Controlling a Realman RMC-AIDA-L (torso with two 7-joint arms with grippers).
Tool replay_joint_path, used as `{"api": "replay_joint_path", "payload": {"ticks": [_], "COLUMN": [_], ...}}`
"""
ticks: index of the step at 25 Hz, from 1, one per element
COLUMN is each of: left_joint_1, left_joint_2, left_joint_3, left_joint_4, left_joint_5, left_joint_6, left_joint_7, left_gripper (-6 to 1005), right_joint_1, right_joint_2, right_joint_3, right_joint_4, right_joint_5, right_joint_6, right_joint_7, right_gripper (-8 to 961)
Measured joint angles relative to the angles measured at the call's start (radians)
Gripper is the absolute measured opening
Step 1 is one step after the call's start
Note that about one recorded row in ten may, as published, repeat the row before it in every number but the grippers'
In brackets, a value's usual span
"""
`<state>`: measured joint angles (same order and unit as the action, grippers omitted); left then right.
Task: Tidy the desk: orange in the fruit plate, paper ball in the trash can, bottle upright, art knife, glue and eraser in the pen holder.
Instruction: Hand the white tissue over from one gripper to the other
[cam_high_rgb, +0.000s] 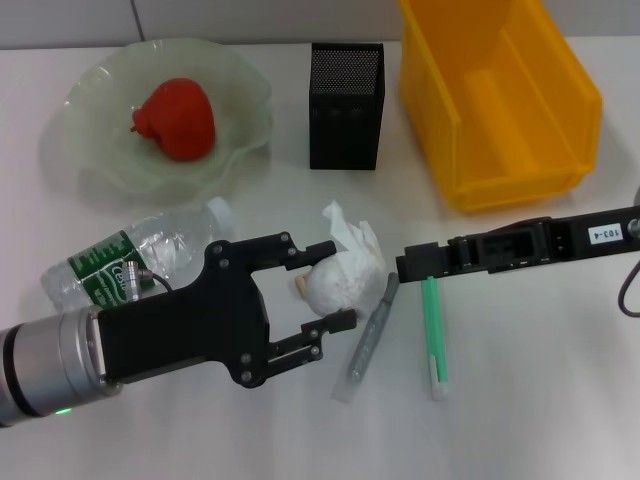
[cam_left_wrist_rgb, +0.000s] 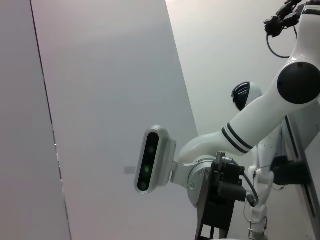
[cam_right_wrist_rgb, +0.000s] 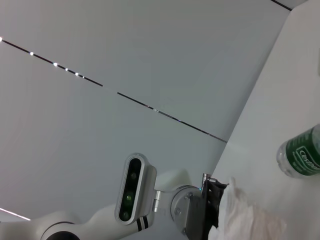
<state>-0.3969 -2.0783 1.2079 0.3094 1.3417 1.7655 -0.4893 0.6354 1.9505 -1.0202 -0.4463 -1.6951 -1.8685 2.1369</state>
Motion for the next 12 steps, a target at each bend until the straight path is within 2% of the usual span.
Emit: {"api": "replay_joint_path", "payload": {"ticks": [12], "left_joint_1": [-0.015], "left_joint_2": [-0.002], "left_joint_3": [0.001], "left_joint_4": [-0.009], "left_joint_5": [0.000], "left_joint_6": [0.011], "left_joint_7": [0.001], "left_gripper": [520], "right_joint_1": [0.024], "right_joint_2": [0.020], "right_joint_3": [-0.005], "right_joint_4": [0.005], "right_joint_5": [-0.002], "right_joint_6": [0.017], "right_joint_7": [0.000], "right_gripper": [754]}}
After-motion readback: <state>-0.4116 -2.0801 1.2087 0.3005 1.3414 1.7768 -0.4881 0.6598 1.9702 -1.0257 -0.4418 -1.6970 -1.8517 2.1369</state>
